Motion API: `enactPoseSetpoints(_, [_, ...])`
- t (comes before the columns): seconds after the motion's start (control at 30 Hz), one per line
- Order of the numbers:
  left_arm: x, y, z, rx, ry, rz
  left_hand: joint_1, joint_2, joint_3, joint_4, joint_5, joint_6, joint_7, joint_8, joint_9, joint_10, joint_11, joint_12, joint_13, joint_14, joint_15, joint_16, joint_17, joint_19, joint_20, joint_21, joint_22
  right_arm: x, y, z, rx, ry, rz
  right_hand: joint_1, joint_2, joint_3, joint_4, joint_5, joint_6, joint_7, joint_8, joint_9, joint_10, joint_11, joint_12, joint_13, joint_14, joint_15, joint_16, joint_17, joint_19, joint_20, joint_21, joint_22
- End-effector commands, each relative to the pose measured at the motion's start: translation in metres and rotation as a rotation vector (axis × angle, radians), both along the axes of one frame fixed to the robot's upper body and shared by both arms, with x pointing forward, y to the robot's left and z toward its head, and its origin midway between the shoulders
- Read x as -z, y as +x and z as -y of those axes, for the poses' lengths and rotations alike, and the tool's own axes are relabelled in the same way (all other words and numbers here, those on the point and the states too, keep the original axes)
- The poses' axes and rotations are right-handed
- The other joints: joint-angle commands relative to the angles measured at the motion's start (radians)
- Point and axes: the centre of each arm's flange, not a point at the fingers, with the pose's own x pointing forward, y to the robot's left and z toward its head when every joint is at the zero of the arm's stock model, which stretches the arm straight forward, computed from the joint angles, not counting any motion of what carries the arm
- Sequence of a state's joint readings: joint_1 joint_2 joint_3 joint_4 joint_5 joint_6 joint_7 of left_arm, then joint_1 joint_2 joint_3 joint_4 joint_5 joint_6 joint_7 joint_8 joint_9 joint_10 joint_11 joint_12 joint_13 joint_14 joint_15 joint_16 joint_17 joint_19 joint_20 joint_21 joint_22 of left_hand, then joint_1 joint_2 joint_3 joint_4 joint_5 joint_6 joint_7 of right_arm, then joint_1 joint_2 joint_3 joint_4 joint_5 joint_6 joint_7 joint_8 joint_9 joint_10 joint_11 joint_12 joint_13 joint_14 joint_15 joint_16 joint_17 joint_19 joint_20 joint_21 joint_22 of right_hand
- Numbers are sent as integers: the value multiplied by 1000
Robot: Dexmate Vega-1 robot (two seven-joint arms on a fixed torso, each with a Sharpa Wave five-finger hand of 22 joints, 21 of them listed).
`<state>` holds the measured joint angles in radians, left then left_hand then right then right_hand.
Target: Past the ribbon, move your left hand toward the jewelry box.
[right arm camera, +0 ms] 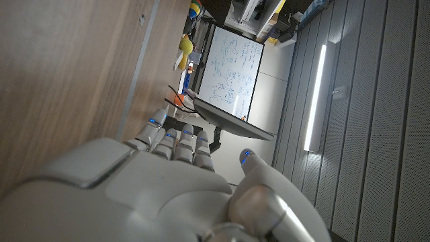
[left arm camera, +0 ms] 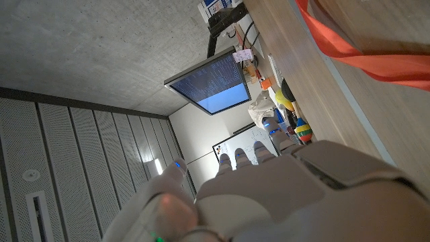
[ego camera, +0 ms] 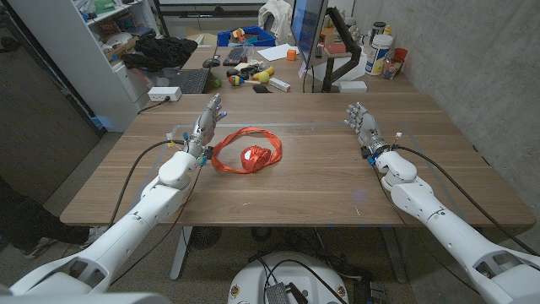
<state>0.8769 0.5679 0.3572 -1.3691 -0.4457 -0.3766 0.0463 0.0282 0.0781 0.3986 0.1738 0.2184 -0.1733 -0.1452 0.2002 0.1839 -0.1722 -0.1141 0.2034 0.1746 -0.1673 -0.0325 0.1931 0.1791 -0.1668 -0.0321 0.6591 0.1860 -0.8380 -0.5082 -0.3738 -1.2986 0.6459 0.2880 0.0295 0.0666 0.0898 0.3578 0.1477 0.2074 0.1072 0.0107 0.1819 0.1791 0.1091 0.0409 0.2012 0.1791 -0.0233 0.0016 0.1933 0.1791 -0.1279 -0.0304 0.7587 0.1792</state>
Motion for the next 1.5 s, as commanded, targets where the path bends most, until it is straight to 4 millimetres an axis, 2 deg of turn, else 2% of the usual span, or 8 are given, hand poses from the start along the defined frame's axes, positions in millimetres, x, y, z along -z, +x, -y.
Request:
enactPoseSetpoints(0.03, [-6,-11,3,-31,68,53,12,70,5,-6,5,-19,-3,4,2,-12,0,1,5,-14,-27,3,4,-54,-35,4,1,-1,-2,1,-4,1,5,-1,71,4,1,6,9,1,6,3,6,-3,6,3,-9,0,2,4,-2,-49,-5,2])
enactPoseSetpoints(0.77, [-19,-37,6,-85,207,164,17,66,7,-8,6,-11,-5,2,2,-6,-3,-1,5,-11,-31,1,4,-51,-38,0,0,-1,-3,-2,-7,1,10,-3,70,4,3,5,8,2,5,3,6,-2,6,3,-8,0,2,4,-1,-49,-10,2])
enactPoseSetpoints(1.5, [-29,-72,5,-151,331,261,24,62,10,-11,8,-1,-10,1,2,1,-3,-2,5,-6,-33,-1,3,-49,-37,-4,-1,0,-7,1,-13,-5,17,-5,67,3,5,5,9,2,6,3,6,-4,6,3,-8,0,1,3,1,-49,-14,2])
